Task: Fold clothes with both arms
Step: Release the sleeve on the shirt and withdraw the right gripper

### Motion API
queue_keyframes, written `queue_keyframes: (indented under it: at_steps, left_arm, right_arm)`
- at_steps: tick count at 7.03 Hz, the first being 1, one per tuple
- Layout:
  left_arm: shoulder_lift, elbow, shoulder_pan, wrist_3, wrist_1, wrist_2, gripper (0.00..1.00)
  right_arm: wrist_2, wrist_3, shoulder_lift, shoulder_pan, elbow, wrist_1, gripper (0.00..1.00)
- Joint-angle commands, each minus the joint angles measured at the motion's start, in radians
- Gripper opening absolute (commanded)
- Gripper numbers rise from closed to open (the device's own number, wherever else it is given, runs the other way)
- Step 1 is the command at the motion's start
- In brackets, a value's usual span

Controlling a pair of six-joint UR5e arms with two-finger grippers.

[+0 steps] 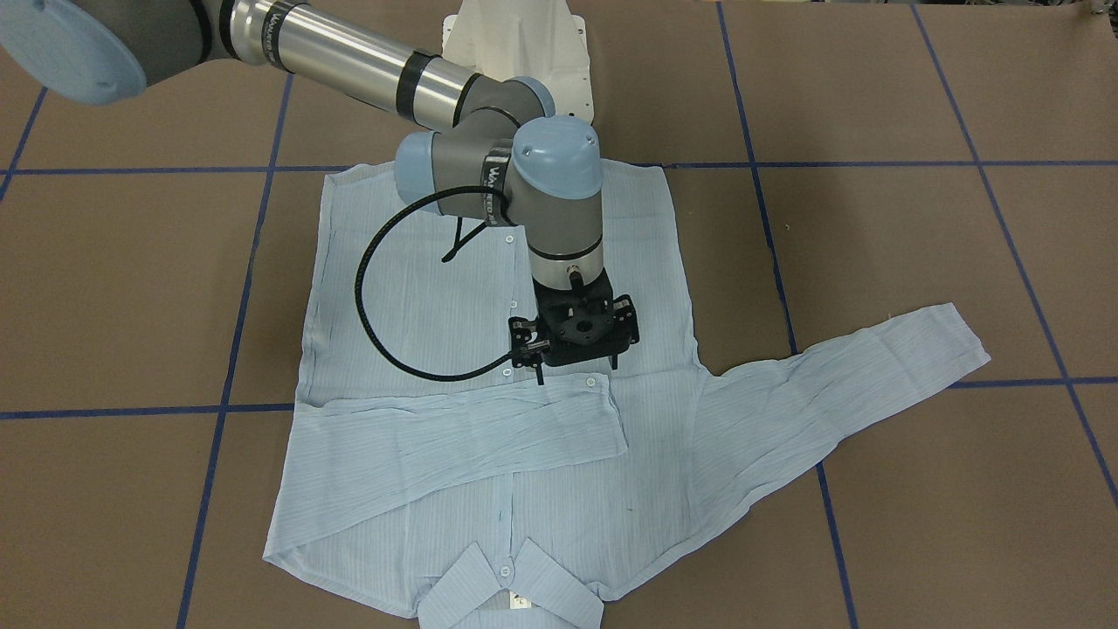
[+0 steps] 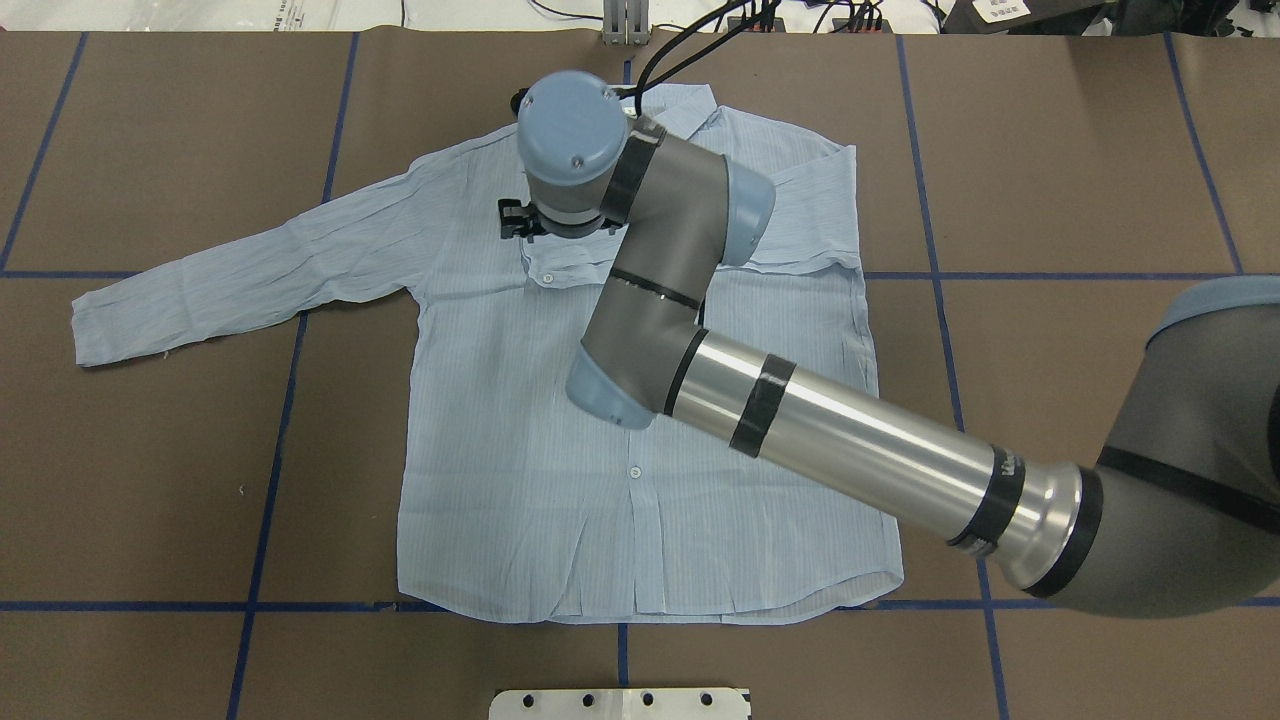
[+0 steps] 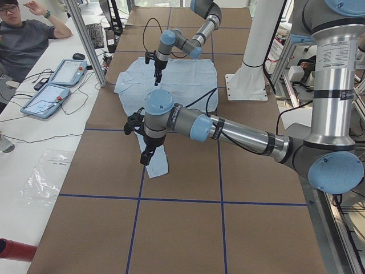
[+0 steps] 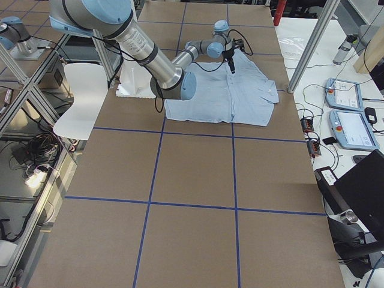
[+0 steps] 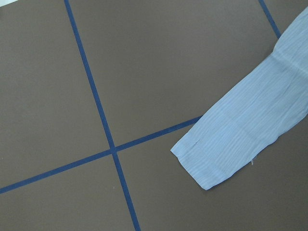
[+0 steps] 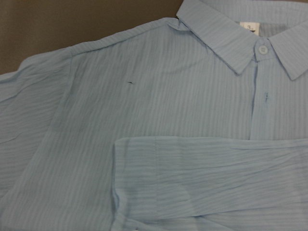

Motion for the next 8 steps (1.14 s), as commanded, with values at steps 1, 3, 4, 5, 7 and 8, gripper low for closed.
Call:
queue_keyframes:
  at_steps: [1, 3, 4, 5, 7, 8]
  left_arm:
    - [-0.009, 0.015, 0.004, -0.008, -0.073, -0.024, 1.0]
    - [0.002, 0.082, 0.016, -0.015, -0.237, -0.023, 1.0]
    - [0.002, 0.088, 0.033, -0.026, -0.234, -0.021, 1.0]
    - [0.002, 0.111, 0.067, -0.081, -0.251, -0.02, 1.0]
    - [0.002, 0.124, 0.134, -0.287, -0.321, -0.013, 1.0]
    - [0.002, 0.133, 0.172, -0.366, -0.361, 0.0, 1.0]
  right_arm:
    - [0.198, -0.045, -0.067, 0.149, 0.083, -0.153, 0.99]
    - [0.278, -0.271, -0.192, 0.267, 0.207, -0.244, 1.0]
    - [0.321, -0.375, -0.298, 0.325, 0.29, -0.246, 1.0]
    - [0.346, -0.452, -0.408, 0.375, 0.384, -0.25, 1.0]
    - [0.381, -0.618, -0.559, 0.48, 0.525, -0.353, 1.0]
    - [0.381, -0.672, -0.622, 0.492, 0.615, -0.438, 1.0]
